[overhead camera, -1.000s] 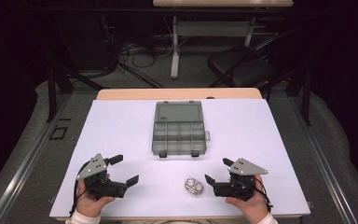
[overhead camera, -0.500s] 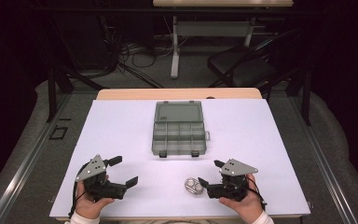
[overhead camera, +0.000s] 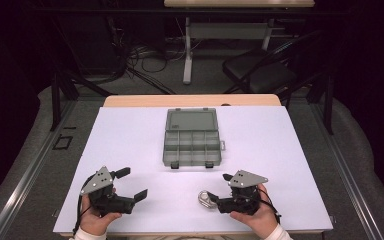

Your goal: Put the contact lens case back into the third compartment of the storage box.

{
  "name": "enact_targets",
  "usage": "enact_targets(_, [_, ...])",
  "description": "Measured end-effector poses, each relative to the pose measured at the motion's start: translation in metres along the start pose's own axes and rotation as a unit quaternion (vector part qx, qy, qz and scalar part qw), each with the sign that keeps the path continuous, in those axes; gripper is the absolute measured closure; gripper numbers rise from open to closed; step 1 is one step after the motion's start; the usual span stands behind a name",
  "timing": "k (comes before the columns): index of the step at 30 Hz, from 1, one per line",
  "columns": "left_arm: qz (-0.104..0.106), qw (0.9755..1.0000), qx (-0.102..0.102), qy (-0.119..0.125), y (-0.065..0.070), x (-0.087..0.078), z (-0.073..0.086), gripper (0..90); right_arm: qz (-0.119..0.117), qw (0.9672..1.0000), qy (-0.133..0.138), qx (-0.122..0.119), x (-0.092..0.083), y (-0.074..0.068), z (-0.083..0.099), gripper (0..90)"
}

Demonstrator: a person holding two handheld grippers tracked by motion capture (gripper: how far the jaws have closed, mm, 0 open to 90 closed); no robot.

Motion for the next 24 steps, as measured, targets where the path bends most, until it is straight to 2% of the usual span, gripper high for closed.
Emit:
enact_targets(13, [0.002, 1.0, 0.001, -0.001, 0.0, 0.0, 0.0, 1.3, -0.023, 0.9987, -0.043, -0.014, 0.015, -0.011, 0.002, 21.6])
enact_targets(24, [0.0, 1.0, -0.001, -0.002, 0.0, 0.0, 0.001, 1.3, -0.032, 0.9956, -0.085, -0.022, 0.026, -0.015, 0.005, 21.6])
Point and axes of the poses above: each handheld gripper's, and its own axes: x roughly forward along the jaws, z roughly out of its underside, y roughly to its right, the point moved 8 cm from there along x, roughly forward along the jaws, and after that the axes turned 2 degrees about -y, right-handed, at the moved point
